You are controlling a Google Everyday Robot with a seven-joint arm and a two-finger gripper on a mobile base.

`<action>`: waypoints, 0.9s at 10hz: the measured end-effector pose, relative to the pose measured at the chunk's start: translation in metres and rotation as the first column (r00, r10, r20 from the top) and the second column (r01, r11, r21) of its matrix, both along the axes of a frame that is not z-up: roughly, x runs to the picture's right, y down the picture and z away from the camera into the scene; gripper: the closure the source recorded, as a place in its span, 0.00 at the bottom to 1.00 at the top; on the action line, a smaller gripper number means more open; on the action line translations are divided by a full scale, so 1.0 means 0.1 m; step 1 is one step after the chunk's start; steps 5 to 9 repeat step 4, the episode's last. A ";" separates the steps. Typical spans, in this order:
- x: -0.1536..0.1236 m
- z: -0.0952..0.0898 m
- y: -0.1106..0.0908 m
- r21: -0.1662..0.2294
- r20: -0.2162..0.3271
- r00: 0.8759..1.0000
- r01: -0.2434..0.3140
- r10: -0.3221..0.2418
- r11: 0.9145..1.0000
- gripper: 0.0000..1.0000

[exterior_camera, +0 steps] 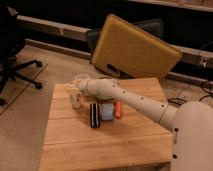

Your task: Stand the bottle upright

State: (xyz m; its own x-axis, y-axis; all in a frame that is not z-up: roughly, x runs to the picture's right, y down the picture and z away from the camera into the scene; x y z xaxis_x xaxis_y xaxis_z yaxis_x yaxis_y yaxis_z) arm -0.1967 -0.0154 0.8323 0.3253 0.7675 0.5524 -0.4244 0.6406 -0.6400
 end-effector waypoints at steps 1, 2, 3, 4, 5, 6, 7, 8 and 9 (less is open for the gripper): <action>0.00 0.00 0.00 0.000 0.000 1.000 -0.001 0.001 1.000 0.67; 0.00 0.00 0.00 0.000 0.001 1.000 -0.001 0.001 1.000 0.67; -0.01 0.00 -0.01 0.000 0.002 1.000 -0.002 0.002 1.000 0.67; -0.01 0.00 -0.01 0.001 0.002 1.000 -0.002 0.002 1.000 0.67; -0.01 0.00 -0.01 0.001 0.002 1.000 -0.002 0.002 1.000 0.67; -0.01 0.00 -0.01 0.001 0.002 1.000 -0.002 0.002 1.000 0.67; -0.01 0.00 -0.01 0.001 0.002 1.000 -0.002 0.002 1.000 0.67; -0.01 0.00 -0.01 0.001 0.002 1.000 -0.002 0.002 1.000 0.67; -0.01 0.00 -0.01 0.001 0.002 1.000 -0.002 0.002 1.000 0.67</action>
